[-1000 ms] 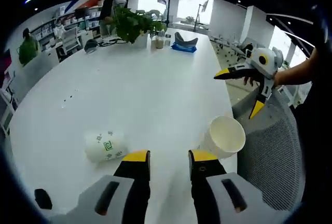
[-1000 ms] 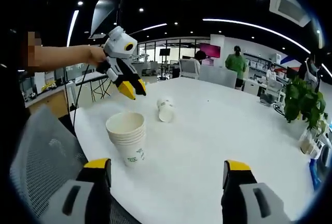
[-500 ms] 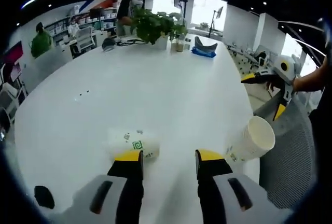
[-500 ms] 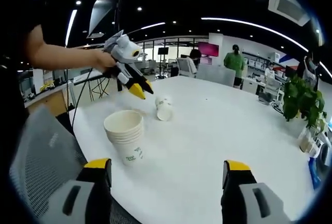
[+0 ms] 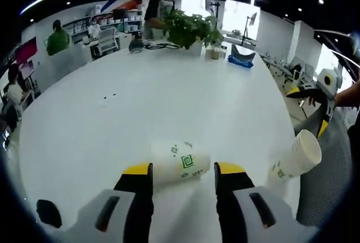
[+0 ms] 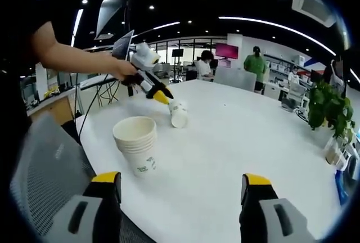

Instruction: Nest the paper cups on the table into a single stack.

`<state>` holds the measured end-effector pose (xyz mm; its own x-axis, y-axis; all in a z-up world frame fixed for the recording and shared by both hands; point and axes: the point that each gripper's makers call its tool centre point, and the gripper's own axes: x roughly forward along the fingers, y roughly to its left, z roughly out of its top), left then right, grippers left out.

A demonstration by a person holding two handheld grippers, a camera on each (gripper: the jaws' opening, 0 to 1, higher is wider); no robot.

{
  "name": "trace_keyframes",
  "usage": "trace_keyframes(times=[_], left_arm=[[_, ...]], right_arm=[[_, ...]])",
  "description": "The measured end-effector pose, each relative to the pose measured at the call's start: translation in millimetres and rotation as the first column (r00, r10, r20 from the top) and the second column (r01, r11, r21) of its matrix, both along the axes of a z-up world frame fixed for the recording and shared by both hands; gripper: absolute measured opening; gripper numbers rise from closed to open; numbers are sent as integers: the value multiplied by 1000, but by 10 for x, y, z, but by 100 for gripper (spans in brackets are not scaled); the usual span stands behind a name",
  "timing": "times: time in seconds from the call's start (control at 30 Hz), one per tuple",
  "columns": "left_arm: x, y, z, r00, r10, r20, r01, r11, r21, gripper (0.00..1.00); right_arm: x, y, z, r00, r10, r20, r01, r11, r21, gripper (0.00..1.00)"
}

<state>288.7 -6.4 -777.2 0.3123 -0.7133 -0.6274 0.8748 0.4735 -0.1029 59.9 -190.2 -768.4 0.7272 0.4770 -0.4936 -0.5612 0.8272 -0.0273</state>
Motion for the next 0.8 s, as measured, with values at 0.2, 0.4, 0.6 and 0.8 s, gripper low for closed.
trace_keyframes(times=[0.2, 0.4, 0.6, 0.8], left_arm=[[84, -53, -60, 999, 35, -30, -36, 999, -33, 40], [126, -149, -85, 992, 74, -99, -85, 990, -115, 37], [178, -180, -74, 967, 96, -235, -155, 956, -251, 17], [32, -222, -75, 935, 94, -343, -211, 923, -323, 3]], right_arm=[[-8, 7, -19, 1000, 4, -11, -4, 1000, -7, 89], [-4, -17, -31, 1000, -6, -15, 6, 1000, -13, 89], [11, -57, -29, 1000, -26, -11, 26, 1000, -15, 89], [6, -56, -38, 1000, -25, -14, 25, 999, -19, 88]])
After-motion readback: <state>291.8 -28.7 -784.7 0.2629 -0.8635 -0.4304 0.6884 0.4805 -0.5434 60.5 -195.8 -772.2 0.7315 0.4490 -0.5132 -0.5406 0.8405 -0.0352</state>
